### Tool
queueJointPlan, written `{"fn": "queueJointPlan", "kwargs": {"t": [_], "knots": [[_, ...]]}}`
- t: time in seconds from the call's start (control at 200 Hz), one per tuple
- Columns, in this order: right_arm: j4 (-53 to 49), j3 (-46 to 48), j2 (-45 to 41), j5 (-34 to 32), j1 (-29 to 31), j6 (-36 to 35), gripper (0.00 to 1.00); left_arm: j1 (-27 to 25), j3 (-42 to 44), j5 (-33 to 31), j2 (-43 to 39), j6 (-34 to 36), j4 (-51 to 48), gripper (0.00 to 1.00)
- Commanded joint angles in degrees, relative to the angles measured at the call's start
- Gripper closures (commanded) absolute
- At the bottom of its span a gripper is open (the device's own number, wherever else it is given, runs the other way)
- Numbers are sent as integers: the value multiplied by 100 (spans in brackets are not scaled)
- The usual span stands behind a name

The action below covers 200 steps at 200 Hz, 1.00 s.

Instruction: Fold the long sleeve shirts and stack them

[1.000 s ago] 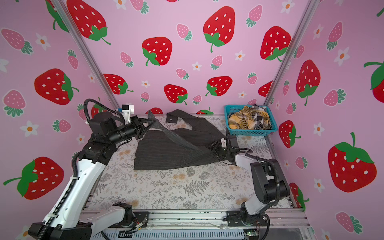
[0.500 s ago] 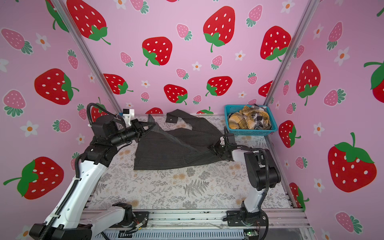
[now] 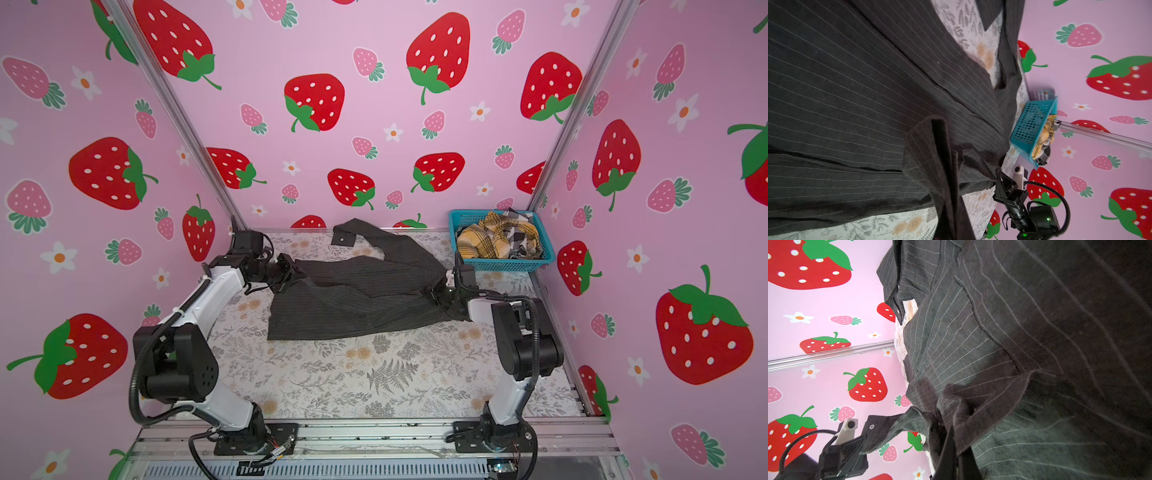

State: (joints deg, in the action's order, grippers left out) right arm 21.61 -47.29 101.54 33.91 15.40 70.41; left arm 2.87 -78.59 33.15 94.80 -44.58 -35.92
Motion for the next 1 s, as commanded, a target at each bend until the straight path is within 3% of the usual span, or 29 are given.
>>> {"fn": "queueJointPlan", "kwargs": {"t": [0.0,0.12,0.28,0.41,0.525,0.58,0.625,0.675,0.995], "knots": [[391,314,-176,-90,-35,105,100,289,-689,-176,-305,514,-535,100],[609,618,-197,-139,-41,87,100,706,277,41,-452,670,-432,100],[1419,1045,-13,-62,-41,258,100,1113,1886,185,-356,648,517,100],[1690,1140,95,-4,-37,218,100,1216,1958,330,386,806,617,100],[1479,1071,6,62,-15,34,100,1218,1887,198,474,910,462,99],[1263,1002,-64,27,0,-79,83,1217,1873,100,412,933,356,76],[1000,918,-147,-51,37,-201,62,1217,1867,14,354,949,263,66],[768,845,-183,-127,90,-313,52,1216,1869,-90,305,974,116,57],[-201,493,-213,-439,305,-402,53,1200,2222,-319,-18,1027,-314,54]]}}
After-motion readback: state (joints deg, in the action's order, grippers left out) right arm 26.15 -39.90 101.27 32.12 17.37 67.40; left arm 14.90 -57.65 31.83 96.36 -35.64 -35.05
